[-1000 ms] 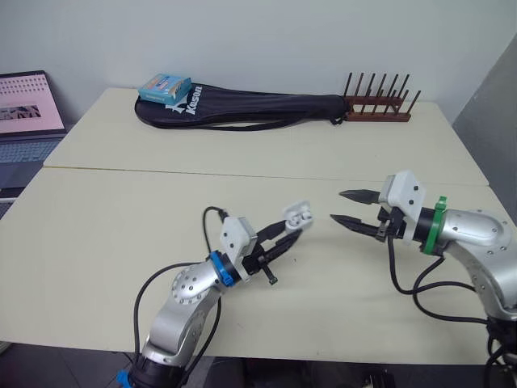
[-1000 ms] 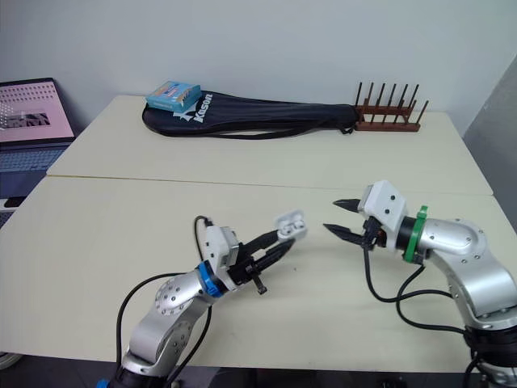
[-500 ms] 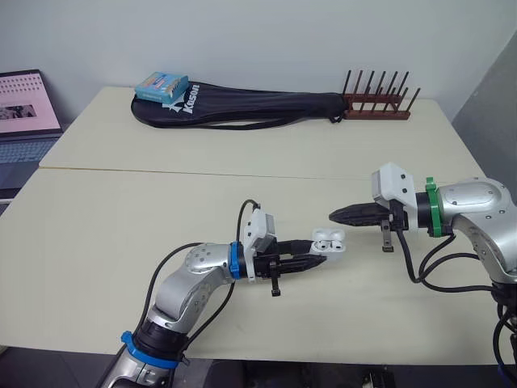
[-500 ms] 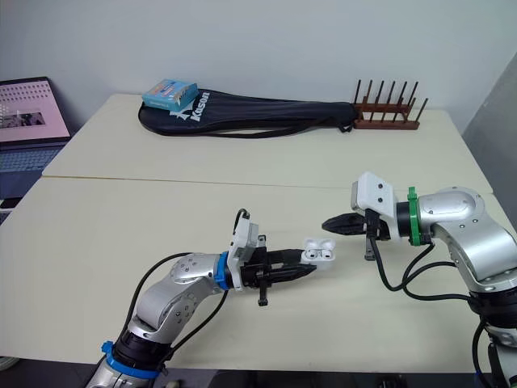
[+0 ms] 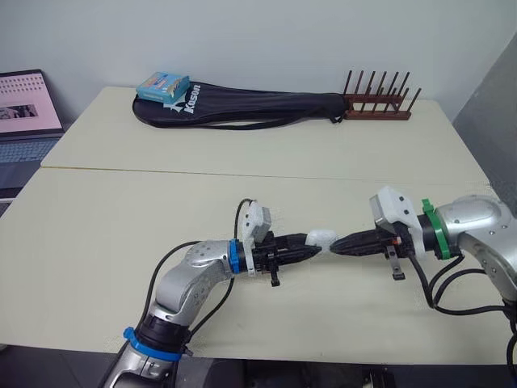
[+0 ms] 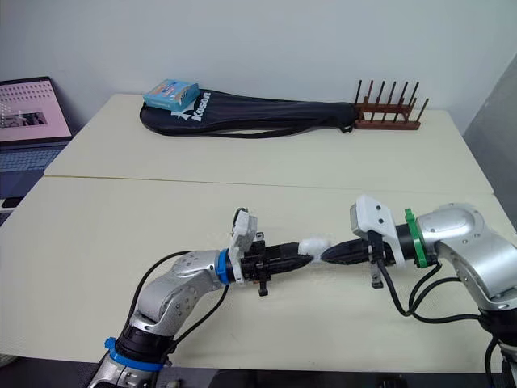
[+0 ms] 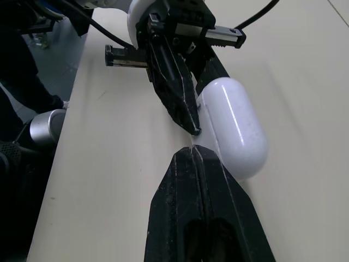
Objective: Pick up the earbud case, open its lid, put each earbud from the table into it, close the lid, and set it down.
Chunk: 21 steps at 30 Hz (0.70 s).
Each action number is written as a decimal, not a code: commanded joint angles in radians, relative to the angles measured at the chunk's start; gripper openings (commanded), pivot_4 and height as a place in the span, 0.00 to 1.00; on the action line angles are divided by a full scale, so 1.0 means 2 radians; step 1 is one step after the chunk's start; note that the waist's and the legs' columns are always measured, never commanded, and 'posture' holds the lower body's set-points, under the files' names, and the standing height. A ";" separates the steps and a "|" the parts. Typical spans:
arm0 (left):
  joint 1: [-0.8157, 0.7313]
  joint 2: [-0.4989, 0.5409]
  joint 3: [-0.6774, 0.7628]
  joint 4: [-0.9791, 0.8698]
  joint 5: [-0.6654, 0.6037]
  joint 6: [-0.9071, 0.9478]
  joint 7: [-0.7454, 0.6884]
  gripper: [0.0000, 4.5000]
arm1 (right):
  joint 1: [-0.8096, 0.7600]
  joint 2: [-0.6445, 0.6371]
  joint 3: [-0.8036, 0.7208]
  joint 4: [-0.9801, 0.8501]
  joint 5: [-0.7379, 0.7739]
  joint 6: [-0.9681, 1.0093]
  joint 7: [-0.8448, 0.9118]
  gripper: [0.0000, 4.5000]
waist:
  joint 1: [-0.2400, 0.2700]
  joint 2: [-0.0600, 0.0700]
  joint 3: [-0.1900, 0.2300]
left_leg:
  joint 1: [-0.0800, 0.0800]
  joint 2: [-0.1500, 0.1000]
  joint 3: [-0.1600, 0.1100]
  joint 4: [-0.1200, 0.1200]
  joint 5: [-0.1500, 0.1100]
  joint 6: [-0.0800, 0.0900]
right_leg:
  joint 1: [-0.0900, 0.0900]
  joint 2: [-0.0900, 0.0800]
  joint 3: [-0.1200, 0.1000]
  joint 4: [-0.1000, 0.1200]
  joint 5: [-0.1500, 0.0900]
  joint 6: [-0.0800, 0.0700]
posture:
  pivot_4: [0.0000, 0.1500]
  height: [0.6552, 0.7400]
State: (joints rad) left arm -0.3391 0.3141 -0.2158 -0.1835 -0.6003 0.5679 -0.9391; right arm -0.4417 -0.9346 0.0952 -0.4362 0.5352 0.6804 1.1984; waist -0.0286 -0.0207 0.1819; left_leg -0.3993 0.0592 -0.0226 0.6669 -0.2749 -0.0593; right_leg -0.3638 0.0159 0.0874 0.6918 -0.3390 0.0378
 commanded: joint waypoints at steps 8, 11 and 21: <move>-0.084 -0.048 0.029 0.098 -0.030 0.233 0.132 0.17 | 0.104 0.000 -0.046 -0.016 -0.110 -0.136 -0.088 0.00 | 0.001 0.000 0.000 | -0.001 -0.001 0.000 0.001 0.000 0.000 | -0.001 0.000 0.000 0.001 0.000 0.000 | 1.00 0.85; -0.088 -0.054 0.035 0.119 -0.020 0.241 0.148 0.17 | 0.120 -0.003 -0.047 -0.018 -0.124 -0.150 -0.092 0.00 | 0.000 0.000 0.000 | -0.001 -0.001 0.000 0.001 0.001 -0.001 | -0.001 0.000 0.000 0.001 0.000 0.000 | 1.00 0.85; -0.037 0.076 0.024 0.057 0.028 0.190 0.103 0.79 | 0.112 -0.016 -0.058 -0.019 -0.094 -0.134 -0.062 0.14 | -0.007 0.000 0.000 | 0.004 0.000 0.000 -0.001 0.002 -0.002 | 0.001 0.001 0.002 0.003 0.000 0.000 | 1.00 0.85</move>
State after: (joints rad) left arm -0.4538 0.3905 -0.1716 -0.0501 -0.6217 0.9860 -0.7254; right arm -0.1914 -0.9485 0.0143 -0.4509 0.3280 0.4096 1.0575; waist -0.0423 -0.0207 0.1819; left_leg -0.3907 0.0596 -0.0218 0.6649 -0.2712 -0.0646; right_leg -0.3613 0.0182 0.0914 0.6982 -0.3392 0.0381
